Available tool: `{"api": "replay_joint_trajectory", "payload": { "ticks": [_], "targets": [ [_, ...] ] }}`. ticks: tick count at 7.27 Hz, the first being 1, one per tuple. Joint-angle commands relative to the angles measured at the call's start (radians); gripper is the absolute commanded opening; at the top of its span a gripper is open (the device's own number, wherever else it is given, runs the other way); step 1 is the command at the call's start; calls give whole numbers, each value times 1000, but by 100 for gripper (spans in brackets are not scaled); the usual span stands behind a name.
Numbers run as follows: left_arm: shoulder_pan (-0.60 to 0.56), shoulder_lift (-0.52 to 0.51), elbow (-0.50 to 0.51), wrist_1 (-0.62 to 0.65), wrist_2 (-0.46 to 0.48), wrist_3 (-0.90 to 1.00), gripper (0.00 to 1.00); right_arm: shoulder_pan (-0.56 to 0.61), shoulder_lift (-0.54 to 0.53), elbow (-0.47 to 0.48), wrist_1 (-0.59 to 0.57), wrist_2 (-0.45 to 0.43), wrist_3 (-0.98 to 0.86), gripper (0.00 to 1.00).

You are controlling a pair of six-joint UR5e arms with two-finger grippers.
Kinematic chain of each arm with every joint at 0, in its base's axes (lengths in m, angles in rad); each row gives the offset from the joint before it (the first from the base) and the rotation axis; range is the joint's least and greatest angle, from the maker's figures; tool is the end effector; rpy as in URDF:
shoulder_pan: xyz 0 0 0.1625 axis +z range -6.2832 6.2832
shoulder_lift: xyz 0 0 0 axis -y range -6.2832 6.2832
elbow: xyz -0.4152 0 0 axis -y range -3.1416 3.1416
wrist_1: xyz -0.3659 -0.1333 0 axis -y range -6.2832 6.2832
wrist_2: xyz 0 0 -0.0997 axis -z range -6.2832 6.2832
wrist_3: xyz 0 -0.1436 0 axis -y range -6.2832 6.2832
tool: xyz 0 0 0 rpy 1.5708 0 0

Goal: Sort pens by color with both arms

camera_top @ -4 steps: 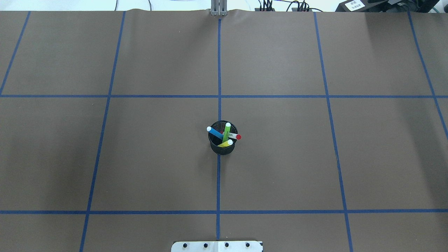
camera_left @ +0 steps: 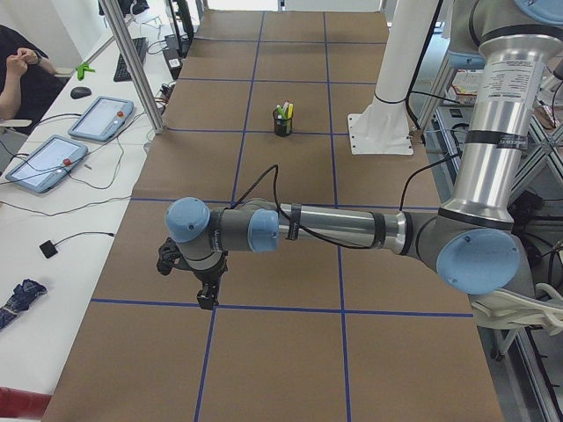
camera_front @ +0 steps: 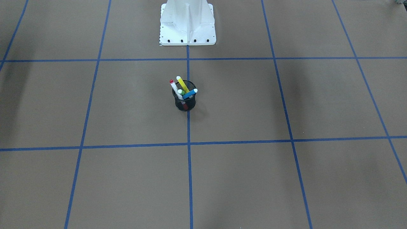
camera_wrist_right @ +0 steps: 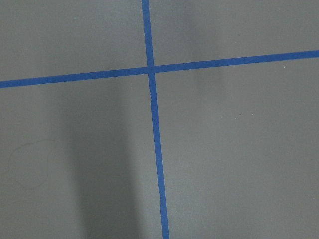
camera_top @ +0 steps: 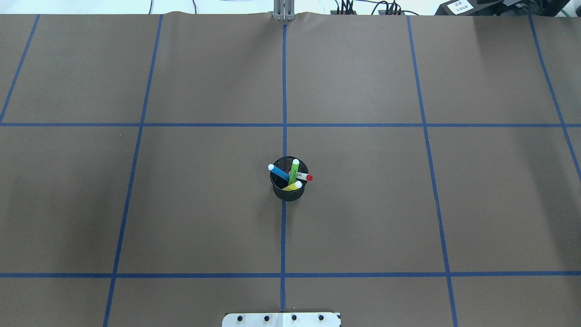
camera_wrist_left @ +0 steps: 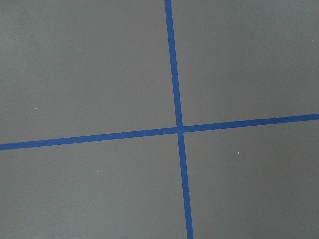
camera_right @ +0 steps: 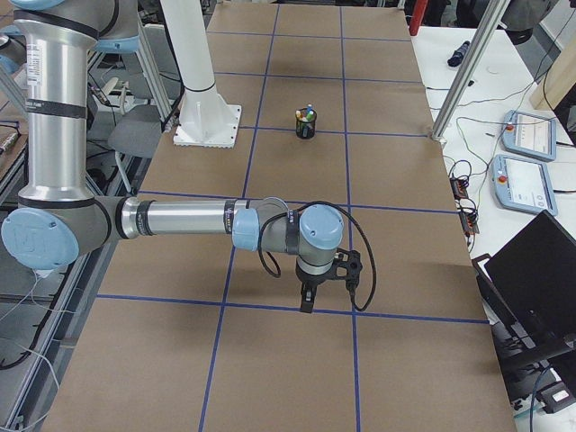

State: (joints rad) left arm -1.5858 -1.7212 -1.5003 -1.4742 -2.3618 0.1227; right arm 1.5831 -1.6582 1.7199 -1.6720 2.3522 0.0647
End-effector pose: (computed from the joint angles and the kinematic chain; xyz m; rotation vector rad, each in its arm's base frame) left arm -0.0391 -0.5244 0.6464 0.0387 0.7905 0.0954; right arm 0.0374 -0.4241 0.6594 -0.0579 -0.7803 0.0885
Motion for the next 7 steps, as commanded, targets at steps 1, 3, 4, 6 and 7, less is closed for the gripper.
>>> {"api": "replay_joint_trajectory", "payload": {
  "ticks": [1,3,4,6,7],
  "targets": [
    [0,0,-1,0,-1,0,100,0,6,1,0,-1,1,100],
    [0,0,0,0,-2,5,100,0,12,4,0,-2,1,100],
    [0,0,0,0,-2,5,100,0,11,3,0,-2,1,100],
    [0,0,0,0,-2,5,100,-2,17,4,2,-2,1,100],
    [0,0,0,0,-2,3,100,-2,18,6,2,-1,3,100]
  ]
}}
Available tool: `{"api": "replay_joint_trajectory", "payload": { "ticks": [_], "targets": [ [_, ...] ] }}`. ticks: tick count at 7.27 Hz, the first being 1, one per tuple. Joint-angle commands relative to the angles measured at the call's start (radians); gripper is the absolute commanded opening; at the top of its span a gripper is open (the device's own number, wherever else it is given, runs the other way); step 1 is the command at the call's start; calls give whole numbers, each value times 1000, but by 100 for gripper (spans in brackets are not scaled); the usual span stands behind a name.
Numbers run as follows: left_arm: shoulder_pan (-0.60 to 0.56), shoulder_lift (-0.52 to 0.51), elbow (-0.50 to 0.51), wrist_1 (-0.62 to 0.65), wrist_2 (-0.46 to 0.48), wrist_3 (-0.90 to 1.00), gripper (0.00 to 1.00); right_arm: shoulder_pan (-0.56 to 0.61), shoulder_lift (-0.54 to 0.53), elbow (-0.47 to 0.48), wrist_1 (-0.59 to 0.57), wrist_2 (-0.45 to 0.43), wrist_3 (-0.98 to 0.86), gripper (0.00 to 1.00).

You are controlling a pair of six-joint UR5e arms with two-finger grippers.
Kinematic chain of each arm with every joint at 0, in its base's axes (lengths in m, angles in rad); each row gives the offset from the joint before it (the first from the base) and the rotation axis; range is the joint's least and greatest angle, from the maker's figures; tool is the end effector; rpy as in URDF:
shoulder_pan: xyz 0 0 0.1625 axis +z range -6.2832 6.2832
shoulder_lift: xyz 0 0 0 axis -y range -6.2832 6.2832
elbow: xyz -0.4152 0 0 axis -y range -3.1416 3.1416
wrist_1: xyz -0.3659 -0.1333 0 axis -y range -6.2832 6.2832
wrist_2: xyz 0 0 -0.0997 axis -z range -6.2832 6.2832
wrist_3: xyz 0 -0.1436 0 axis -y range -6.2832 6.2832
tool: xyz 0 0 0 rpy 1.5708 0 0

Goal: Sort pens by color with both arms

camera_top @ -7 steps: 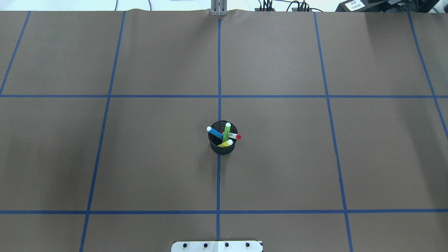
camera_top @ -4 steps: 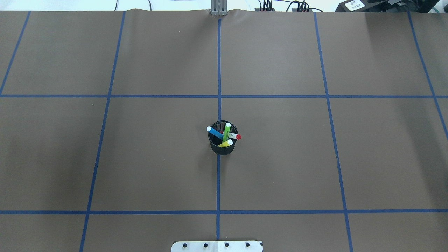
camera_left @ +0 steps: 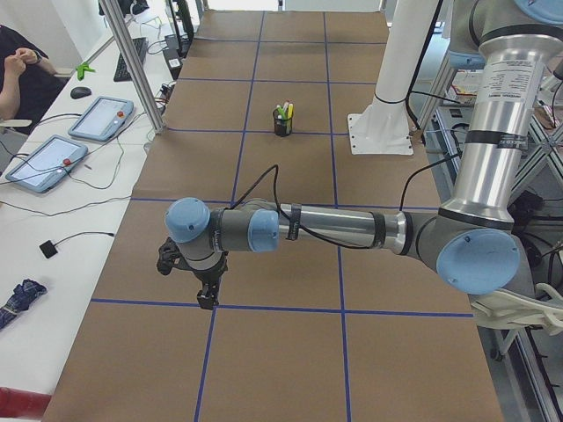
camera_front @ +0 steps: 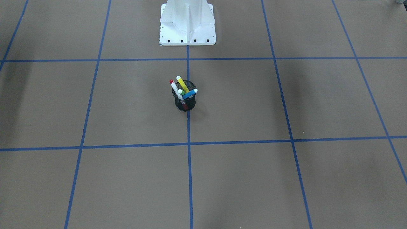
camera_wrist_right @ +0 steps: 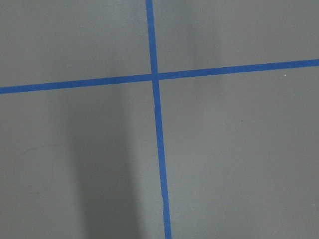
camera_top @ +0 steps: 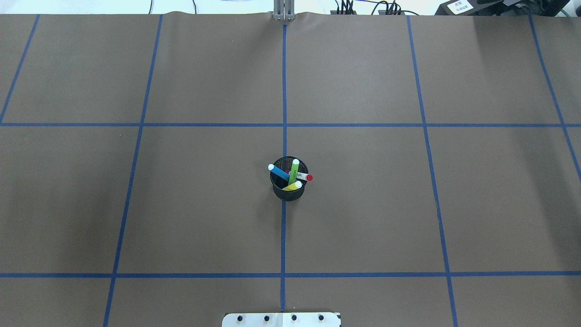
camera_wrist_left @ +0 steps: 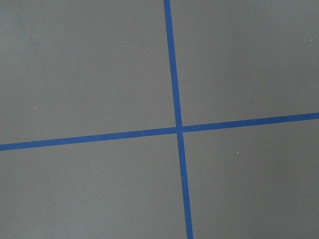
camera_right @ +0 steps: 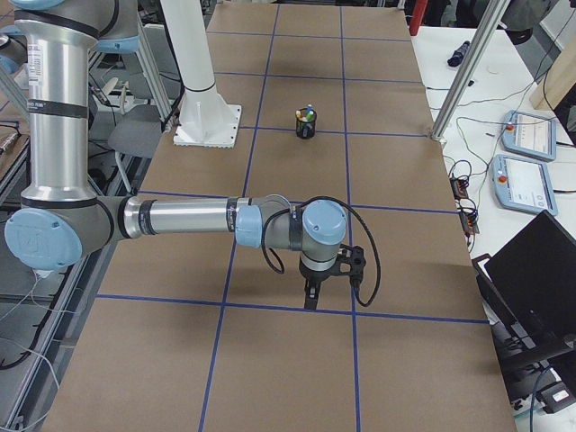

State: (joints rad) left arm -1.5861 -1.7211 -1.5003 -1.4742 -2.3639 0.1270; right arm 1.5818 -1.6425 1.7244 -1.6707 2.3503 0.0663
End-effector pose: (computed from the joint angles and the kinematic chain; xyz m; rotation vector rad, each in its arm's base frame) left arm -0.0390 -0.5244 0.6463 0.0405 0.7926 0.0991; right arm 0.0371 -0.4324 0.6506 -0.0386 -0.7789 0.0804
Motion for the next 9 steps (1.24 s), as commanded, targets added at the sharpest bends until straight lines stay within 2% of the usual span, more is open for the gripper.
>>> {"api": "replay_joint_trajectory", "payload": {
  "ticks": [1,8,9],
  "targets": [
    [2,-2,0,0,2,-1,100,0,4,1,0,3,0,100],
    [2,-15,-1,-5,3,-4,100,-9,52,7,11,6,-13,100],
    [2,-17,-1,-6,5,-4,100,-44,59,18,11,3,-7,100]
  ]
}}
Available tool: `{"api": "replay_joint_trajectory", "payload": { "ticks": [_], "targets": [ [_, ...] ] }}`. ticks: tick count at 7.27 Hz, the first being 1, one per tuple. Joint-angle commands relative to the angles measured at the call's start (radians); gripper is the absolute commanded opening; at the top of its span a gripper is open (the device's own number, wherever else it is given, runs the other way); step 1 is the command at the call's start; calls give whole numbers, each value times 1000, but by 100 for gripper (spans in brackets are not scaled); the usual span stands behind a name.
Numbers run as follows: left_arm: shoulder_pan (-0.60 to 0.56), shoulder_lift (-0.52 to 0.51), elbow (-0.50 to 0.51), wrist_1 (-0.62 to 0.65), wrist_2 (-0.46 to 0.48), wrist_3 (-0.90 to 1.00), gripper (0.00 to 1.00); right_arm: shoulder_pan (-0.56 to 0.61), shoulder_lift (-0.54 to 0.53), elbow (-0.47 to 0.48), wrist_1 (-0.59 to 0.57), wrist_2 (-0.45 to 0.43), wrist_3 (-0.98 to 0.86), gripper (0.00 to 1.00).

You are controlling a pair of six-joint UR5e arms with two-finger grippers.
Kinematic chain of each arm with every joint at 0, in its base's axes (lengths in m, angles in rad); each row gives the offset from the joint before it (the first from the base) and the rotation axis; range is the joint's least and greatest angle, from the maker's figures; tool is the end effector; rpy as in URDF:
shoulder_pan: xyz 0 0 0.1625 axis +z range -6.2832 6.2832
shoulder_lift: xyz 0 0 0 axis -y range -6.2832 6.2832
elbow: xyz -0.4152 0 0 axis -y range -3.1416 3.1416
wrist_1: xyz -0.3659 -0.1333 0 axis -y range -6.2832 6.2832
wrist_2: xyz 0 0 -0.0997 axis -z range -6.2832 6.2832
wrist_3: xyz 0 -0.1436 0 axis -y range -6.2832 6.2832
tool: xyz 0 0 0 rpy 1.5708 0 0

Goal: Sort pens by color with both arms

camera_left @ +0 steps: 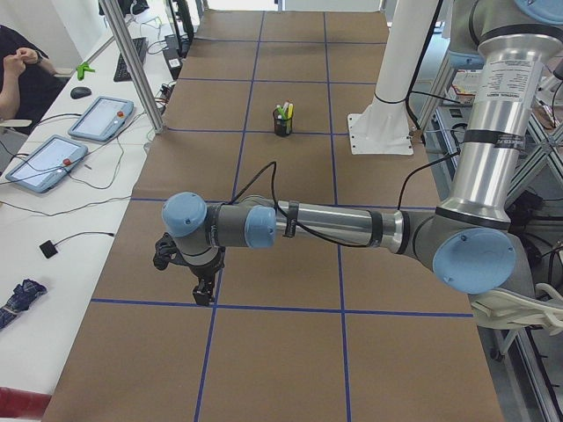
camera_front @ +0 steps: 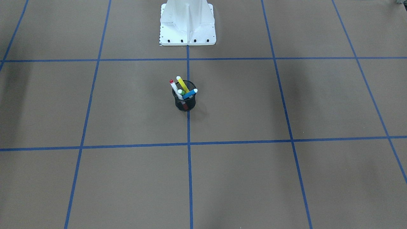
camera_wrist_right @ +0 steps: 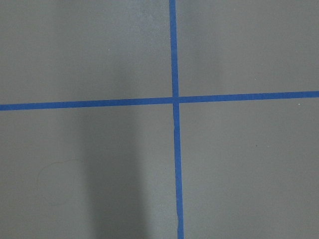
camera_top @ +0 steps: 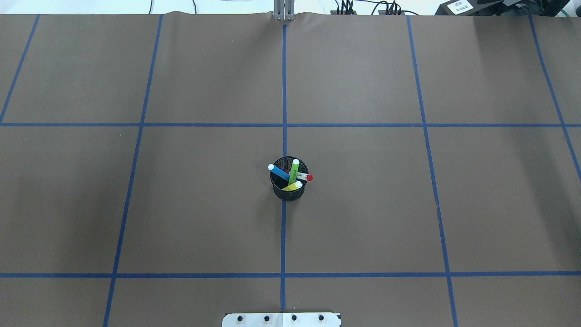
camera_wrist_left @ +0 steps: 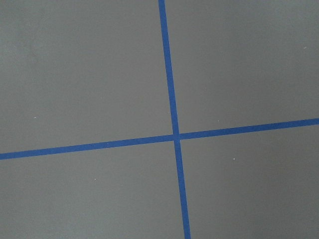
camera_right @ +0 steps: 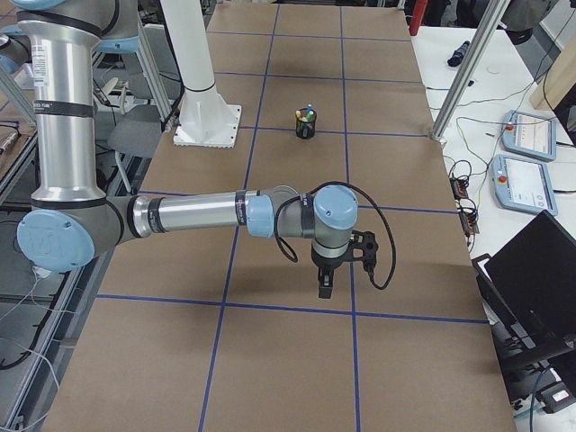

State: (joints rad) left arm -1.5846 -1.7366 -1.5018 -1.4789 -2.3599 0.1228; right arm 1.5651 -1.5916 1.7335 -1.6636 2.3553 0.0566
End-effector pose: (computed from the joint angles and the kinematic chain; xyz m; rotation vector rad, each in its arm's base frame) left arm -0.0387 -0.5324 0.6373 0.0585 0.7873 0.1052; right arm 0.0292 -0.4583 0.6225 0.0221 -0.7854 0.0290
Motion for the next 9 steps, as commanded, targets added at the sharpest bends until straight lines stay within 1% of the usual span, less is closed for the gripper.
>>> {"api": "replay_joint_trajectory", "payload": {
  "ticks": [1,5,6,7,8,9],
  "targets": [
    [2,-4,0,-3,1,0,100,-28,8,12,4,-2,9,100],
    [9,-14,-40,-14,-10,6,100,-31,12,14,-2,1,14,100],
    [18,-15,-46,-85,-12,6,100,-33,12,14,-4,1,14,100],
    [29,-12,-47,-175,-57,-14,100,-33,12,14,-4,2,14,100],
    [61,-18,-46,-225,-71,-20,100,-33,12,17,-4,2,14,100],
    [122,-65,-49,-231,-59,-17,100,-33,12,20,-5,2,14,100]
  ]
}}
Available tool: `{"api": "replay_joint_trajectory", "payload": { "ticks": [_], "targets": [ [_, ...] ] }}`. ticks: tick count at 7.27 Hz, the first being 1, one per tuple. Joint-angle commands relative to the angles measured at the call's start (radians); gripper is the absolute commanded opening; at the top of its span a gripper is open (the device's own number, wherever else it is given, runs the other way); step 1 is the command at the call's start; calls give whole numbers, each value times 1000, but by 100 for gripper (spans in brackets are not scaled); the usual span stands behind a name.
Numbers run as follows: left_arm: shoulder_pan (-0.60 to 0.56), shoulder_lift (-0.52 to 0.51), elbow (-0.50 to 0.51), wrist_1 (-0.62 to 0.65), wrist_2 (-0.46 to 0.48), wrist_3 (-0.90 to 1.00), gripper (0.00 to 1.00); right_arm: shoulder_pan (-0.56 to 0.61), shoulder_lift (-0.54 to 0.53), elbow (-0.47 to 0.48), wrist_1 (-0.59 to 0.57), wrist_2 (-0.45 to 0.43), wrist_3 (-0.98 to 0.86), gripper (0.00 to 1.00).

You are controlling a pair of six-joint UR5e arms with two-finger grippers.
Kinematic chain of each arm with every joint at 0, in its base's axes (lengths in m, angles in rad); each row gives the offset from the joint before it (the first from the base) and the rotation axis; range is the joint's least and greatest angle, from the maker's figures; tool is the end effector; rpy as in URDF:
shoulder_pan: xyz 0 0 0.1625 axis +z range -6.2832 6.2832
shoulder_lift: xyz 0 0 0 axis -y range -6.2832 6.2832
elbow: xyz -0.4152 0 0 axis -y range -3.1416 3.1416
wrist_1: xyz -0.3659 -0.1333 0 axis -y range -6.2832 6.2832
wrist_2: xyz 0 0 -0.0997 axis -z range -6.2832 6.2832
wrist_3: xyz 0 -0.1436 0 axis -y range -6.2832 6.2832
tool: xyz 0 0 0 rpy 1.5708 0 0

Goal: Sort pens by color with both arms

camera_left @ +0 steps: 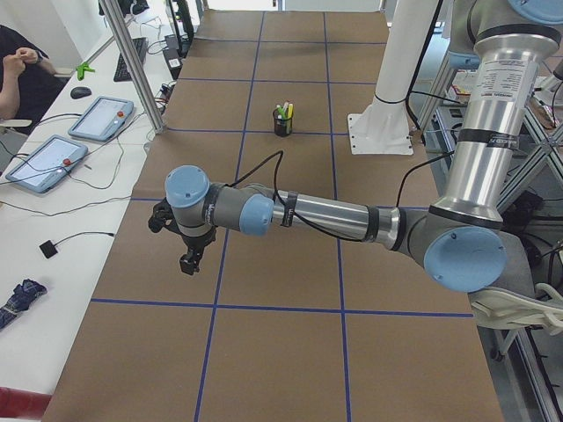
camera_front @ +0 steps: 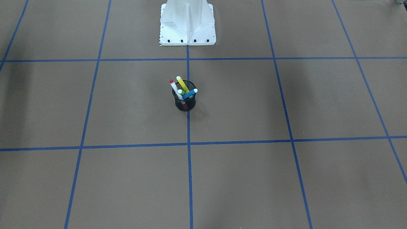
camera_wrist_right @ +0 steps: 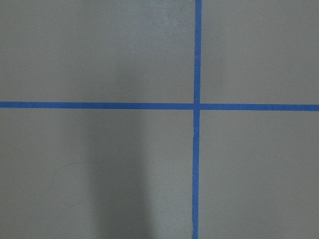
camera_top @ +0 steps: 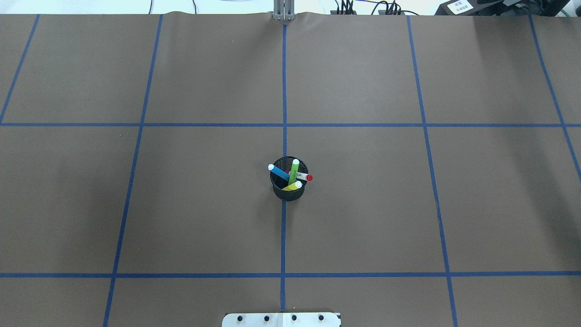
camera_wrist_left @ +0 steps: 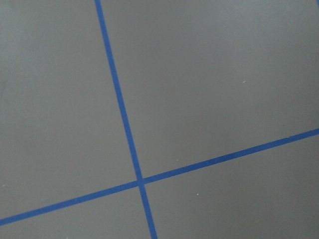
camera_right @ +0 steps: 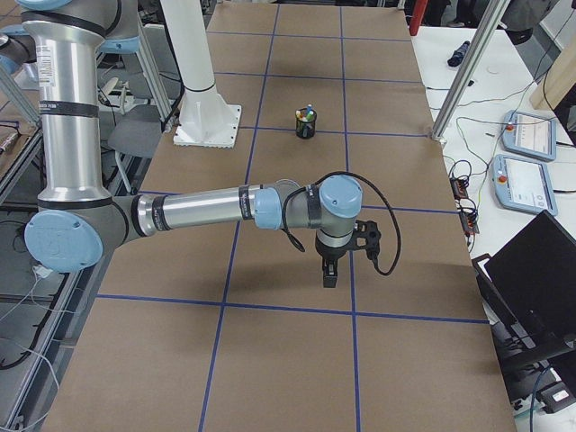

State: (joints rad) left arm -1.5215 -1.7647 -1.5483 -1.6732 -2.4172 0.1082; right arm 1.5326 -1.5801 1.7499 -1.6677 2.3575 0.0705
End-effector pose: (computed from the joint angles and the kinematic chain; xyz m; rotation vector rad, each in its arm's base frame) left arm 0.0020 -0.5628 0.5722 0.2826 0.8351 0.2630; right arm 0.0139 -0.4645 0.6097 0.0263 -0.7889 0.0019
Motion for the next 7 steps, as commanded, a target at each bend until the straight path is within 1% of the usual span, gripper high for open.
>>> {"api": "replay_joint_trajectory", "payload": {
  "ticks": [1,2,4,5,6,7],
  "targets": [
    [122,-77,-4,-37,36,-1,100,-2,0,3,-1,3,0,100],
    [159,-93,-21,-37,71,2,100,-3,0,3,0,18,0,100],
    [199,-143,-38,-30,111,1,100,-5,0,8,0,46,0,100],
    [223,-169,-36,-25,112,-5,100,-12,0,16,0,55,0,100],
    [230,-188,-36,-1,112,-7,100,-28,11,34,-1,54,0,100],
    [240,-194,-36,4,112,-9,100,-92,46,68,-30,1,8,100]
  ]
}}
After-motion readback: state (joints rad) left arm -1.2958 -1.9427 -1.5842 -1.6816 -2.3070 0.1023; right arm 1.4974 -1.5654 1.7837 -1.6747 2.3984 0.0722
